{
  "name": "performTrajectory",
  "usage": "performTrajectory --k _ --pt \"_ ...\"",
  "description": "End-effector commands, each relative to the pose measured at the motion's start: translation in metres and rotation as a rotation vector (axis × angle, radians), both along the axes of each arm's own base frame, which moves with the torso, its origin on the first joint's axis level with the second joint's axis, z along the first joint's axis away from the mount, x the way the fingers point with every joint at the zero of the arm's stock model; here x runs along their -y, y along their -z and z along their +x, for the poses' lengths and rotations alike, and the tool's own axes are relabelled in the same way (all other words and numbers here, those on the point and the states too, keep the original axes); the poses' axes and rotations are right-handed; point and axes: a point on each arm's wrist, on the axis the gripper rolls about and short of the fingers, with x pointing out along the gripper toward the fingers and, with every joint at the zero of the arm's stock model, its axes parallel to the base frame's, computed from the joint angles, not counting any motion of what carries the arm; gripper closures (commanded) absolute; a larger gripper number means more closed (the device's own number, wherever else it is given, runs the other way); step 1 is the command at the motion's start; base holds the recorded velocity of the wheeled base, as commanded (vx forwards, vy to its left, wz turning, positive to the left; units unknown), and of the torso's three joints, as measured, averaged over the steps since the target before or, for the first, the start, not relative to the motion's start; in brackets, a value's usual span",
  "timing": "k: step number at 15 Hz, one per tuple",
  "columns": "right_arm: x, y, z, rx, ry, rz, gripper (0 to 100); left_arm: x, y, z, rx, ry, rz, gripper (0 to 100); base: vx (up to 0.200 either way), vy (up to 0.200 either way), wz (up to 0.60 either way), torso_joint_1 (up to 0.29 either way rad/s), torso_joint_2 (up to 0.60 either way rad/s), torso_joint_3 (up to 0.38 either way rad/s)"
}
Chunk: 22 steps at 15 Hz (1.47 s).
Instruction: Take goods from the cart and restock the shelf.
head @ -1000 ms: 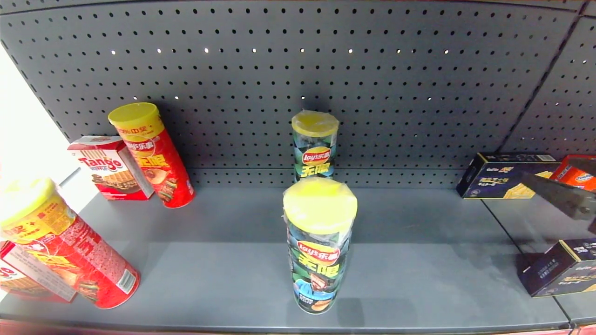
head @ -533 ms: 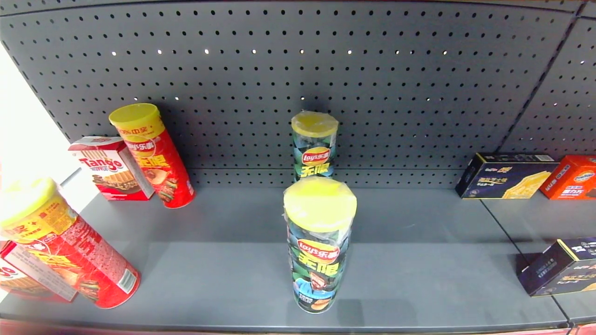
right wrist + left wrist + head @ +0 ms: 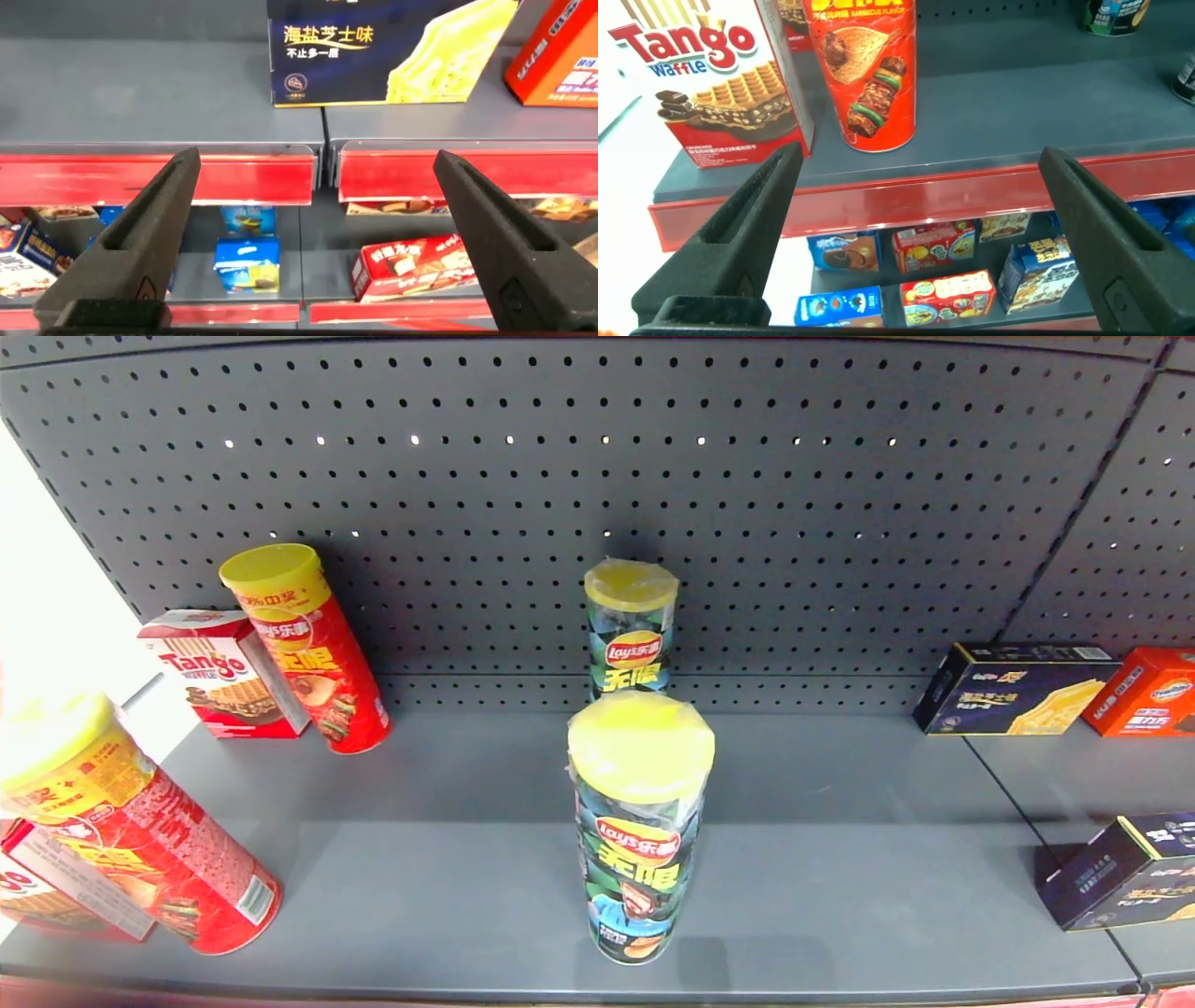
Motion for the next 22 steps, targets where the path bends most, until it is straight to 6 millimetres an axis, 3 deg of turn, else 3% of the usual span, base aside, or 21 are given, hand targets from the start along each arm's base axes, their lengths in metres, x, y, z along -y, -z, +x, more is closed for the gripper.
performTrajectory --k 1,7,15,22 --pt "0.0 0.001 -0.001 0.009 0.001 0.0 0 0.0 0.0 0.0 0.0 0.003 -0.001 0 0.0 0.0 0.0 0.0 0.0 0.0" --pt "0.0 0.001 -0.001 0.012 0.001 0.003 0 -0.001 0.0 0.0 0.0 -0.058 -0.007 0 0.0 0.0 0.0 0.0 0.0 0.0" --pt "0.0 0.001 -0.001 0.012 0.001 0.003 0 -0.001 -0.015 -0.002 0.15 -0.049 -0.015 0 0.0 0.0 0.0 0.0 0.0 0.0" --pt "0.0 0.001 -0.001 0.012 0.001 0.003 0 0.002 0.002 0.0 -0.017 0.105 0.022 0 0.0 0.0 0.0 0.0 0.0 0.0"
